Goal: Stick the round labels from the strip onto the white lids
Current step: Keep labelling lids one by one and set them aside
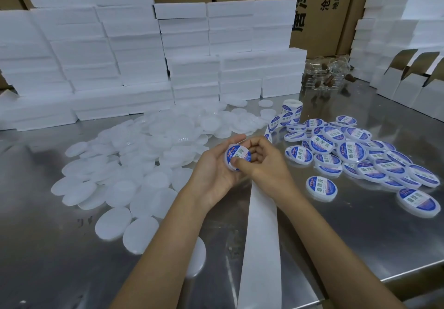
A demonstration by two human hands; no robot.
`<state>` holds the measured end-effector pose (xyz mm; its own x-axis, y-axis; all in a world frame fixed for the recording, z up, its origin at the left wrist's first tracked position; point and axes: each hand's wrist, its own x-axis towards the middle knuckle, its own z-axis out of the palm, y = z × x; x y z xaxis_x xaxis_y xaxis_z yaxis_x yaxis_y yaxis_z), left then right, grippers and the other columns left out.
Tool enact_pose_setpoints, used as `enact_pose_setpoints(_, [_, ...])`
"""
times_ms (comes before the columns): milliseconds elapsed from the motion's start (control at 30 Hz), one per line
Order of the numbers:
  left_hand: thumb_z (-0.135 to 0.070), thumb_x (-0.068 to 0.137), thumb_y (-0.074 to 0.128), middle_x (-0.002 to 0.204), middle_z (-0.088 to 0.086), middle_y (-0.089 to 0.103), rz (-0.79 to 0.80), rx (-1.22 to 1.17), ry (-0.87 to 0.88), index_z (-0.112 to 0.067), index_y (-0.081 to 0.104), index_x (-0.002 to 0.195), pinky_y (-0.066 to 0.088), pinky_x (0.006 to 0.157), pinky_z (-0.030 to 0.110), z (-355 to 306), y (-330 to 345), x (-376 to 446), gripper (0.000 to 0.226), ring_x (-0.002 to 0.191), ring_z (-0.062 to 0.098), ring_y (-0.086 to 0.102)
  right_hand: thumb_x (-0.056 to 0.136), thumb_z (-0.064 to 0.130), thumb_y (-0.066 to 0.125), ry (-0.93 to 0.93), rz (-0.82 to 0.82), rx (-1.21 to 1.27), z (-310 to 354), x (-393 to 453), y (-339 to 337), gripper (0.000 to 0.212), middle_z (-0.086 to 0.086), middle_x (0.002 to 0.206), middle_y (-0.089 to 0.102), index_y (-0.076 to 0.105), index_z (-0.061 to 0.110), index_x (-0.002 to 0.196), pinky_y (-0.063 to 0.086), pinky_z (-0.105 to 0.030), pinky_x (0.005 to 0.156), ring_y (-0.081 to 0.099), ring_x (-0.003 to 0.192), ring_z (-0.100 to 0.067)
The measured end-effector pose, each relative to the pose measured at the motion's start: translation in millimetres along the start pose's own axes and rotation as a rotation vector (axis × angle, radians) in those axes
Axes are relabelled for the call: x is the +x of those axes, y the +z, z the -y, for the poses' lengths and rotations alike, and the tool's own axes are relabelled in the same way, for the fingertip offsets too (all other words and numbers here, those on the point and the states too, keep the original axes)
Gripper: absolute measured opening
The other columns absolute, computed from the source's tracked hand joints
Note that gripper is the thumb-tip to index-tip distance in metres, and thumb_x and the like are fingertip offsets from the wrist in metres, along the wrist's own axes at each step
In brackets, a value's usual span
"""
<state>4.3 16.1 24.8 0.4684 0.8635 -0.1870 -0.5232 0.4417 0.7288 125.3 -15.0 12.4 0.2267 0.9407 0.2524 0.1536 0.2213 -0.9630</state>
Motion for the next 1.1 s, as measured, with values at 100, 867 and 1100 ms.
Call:
enact_pose_setpoints(100, [-0.016, 0.103, 0.043, 0.132, 0.023, 0.065, -0.015, 0.022, 0.023, 0.003, 0.053, 0.138, 0.055, 0.095, 0.038, 0, 3, -1, 0.042, 0.116, 0.035, 0.065, 0.08, -0.002, 0.076, -0.006, -0.015, -0.03, 2, -2, 1, 0.029, -0.008, 0.094, 0.068, 0.059, 0.002, 0.104, 0.057, -0.035, 0.078, 0.064, 0.083, -0.018])
enact_pose_setpoints(867, [-0.016, 0.098, 0.05, 0.129, 0.025, 0.063, 0.221, -0.041, -0.098, 0.007, 0.067, 0.121, 0.051, 0.105, 0.044, -6, -4, -3, 0.037, 0.121, 0.036, 0.061, 0.095, 0.051, 0.057, -0.342, -0.149, -0.664, -11, -4, -8, 0.042, 0.005, 0.072, 0.057, 0.06, 0.015, 0.074, 0.045, -0.042, 0.076, 0.051, 0.075, -0.017])
enact_pose_setpoints(1100, [-0.015, 0.106, 0.042, 0.128, 0.024, 0.063, 0.187, -0.186, -0.173, 0.01, 0.06, 0.126, 0.06, 0.08, 0.042, -3, -2, -4, 0.037, 0.101, 0.032, 0.07, 0.107, 0.031, 0.043, -0.323, -0.157, -0.637, -14, -5, -10, 0.035, 0.0, 0.083, 0.068, 0.072, 0.014, 0.099, 0.047, -0.045, 0.076, 0.059, 0.081, -0.021])
